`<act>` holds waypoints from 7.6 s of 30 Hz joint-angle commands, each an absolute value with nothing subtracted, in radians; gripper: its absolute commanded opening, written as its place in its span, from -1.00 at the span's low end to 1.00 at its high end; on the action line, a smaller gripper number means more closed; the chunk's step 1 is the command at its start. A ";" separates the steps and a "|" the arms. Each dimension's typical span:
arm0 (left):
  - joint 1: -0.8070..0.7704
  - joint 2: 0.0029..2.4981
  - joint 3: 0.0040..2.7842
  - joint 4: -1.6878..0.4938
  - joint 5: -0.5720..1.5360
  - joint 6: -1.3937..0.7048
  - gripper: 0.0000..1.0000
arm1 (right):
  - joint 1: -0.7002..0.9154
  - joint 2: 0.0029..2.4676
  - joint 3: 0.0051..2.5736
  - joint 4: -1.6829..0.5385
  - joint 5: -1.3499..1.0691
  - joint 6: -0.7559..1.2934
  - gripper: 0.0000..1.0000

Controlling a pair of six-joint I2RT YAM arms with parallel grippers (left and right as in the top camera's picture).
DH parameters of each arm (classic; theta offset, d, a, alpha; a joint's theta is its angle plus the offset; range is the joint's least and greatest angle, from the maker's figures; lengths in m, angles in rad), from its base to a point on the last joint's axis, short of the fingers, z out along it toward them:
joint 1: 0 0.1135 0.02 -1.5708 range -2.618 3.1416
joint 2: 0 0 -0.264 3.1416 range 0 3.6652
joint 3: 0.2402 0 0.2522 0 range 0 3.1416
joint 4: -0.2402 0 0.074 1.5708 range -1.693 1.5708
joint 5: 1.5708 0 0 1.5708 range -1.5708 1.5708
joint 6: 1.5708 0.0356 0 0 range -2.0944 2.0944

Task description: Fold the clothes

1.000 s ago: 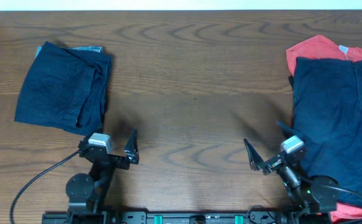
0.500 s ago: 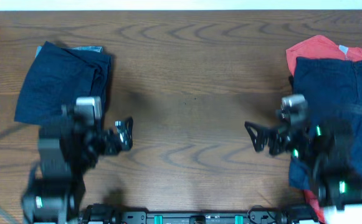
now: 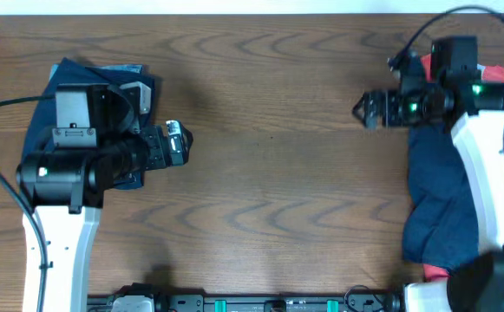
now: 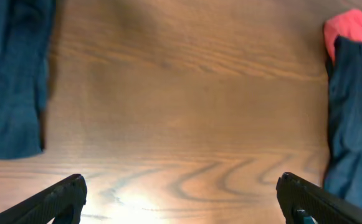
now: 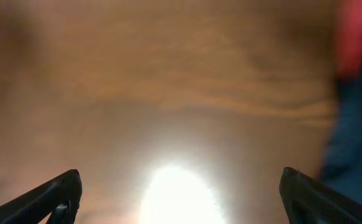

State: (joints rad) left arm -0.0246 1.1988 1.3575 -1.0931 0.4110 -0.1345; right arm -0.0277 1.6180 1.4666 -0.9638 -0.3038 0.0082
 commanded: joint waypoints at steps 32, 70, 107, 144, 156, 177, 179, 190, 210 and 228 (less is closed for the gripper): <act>-0.030 1.215 1.379 -1.084 0.456 -0.132 0.97 | -0.256 2.032 1.527 -0.736 0.101 0.305 -0.98; -0.057 1.062 1.507 -1.036 0.194 -0.077 0.96 | 0.563 1.402 1.571 -0.857 0.179 0.256 0.44; -0.425 2.179 1.507 -0.267 0.244 0.116 0.37 | 0.268 1.268 1.568 -1.194 0.176 0.479 0.39; -0.028 1.792 1.507 -0.960 0.072 -0.124 -0.42 | 0.051 1.485 1.549 -1.240 0.051 0.462 0.33; -0.133 1.801 1.504 -0.957 0.072 -0.061 -0.29 | -0.059 1.895 1.549 -1.122 -0.118 0.126 0.43; -0.163 1.802 1.495 -0.916 0.071 -0.027 -0.09 | -0.093 2.152 1.593 -0.542 -0.117 0.105 -0.98; -0.163 1.802 1.495 -0.912 0.071 -0.027 -0.08 | -0.099 2.152 1.610 -0.521 -0.147 0.120 -0.95; -0.163 1.802 1.495 -0.885 0.071 -0.027 0.08 | -0.133 2.198 1.613 -0.667 -0.009 0.211 -0.91; -0.163 1.802 1.495 -0.892 0.071 -0.027 0.26 | -0.431 2.158 1.627 -0.843 -0.274 -0.043 -0.49; -0.163 1.802 1.495 -0.942 0.071 -0.026 0.41 | 0.039 2.128 1.627 -0.852 -0.133 -0.069 0.40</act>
State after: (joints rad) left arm -0.1658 1.7916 1.5097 -0.9260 0.0723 -0.0261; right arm -0.0120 2.1559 1.6279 -0.8543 -0.1524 -0.0162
